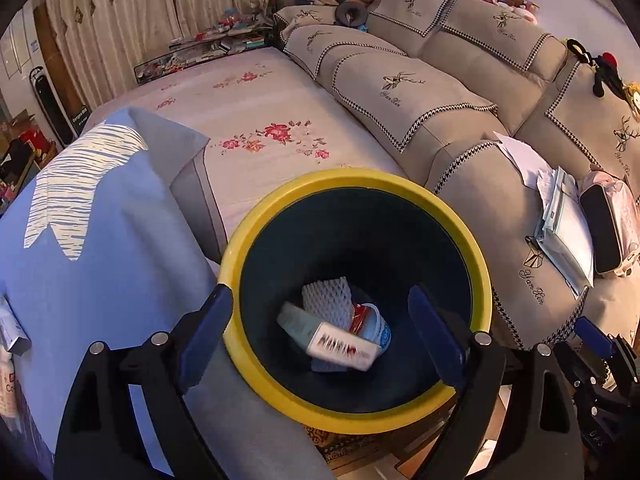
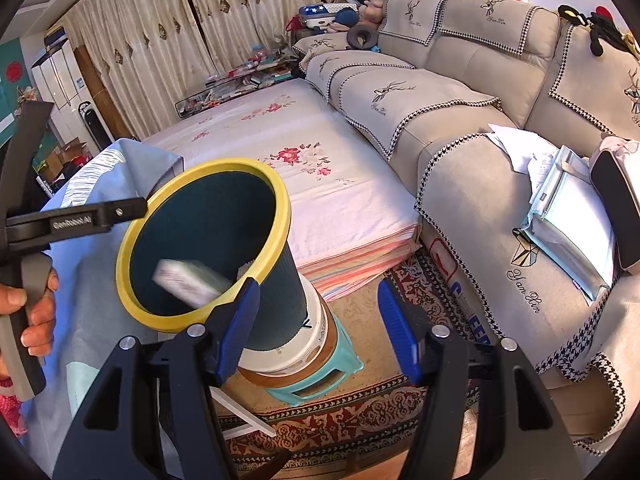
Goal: Collect trash
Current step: 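Carry the labeled box to the yellow bin and release it with the left gripper, then grasp the white towel with the right gripper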
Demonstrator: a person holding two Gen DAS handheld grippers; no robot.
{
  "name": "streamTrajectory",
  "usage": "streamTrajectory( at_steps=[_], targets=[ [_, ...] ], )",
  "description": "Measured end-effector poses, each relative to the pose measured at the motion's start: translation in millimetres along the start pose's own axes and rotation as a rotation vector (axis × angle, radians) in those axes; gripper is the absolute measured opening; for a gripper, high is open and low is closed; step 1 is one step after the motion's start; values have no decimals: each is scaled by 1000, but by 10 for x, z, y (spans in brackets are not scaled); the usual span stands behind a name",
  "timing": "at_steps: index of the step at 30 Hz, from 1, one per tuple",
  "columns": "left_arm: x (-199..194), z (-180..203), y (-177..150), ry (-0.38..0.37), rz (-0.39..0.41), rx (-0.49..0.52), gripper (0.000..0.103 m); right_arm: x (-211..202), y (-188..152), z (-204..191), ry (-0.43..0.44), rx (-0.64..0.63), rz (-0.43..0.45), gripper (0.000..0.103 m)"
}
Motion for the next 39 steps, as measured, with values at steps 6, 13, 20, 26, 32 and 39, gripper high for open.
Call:
streamTrajectory(
  at_steps=[6,13,20,26,32,39],
  targets=[
    [-696,-517,-30,-29,115,-69,88,-24,-15,-146,-5,-25,-2,59],
    [-1585,-1496,-458,10,235,-171,93,22,23,-476,23,-77,-14,60],
    [-2210,-2667,-1223,193,308,-303,96,314,157,-1419,140,-224,-51,60],
    [-2440,-3461,-1909,361,285,-399,96,585,207,-2643,337,-384,-111,60],
    [-2451,-3841,-2254,366,262,-504,96,821,112,-3871,493,-532,-171,60],
    [-2444,-4038,-2423,374,262,-514,96,1052,-25,-4636,545,-608,-225,60]
  ],
)
Point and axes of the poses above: each gripper's, at about its wrist camera, not at the fingertips, and x roughly the way its jaws point, z to its right, y to its top, the point moved 6 cm from there along x, roughly the way its jaws point, and after that the axes turned 14 degrees about y, right-handed, at the moved point
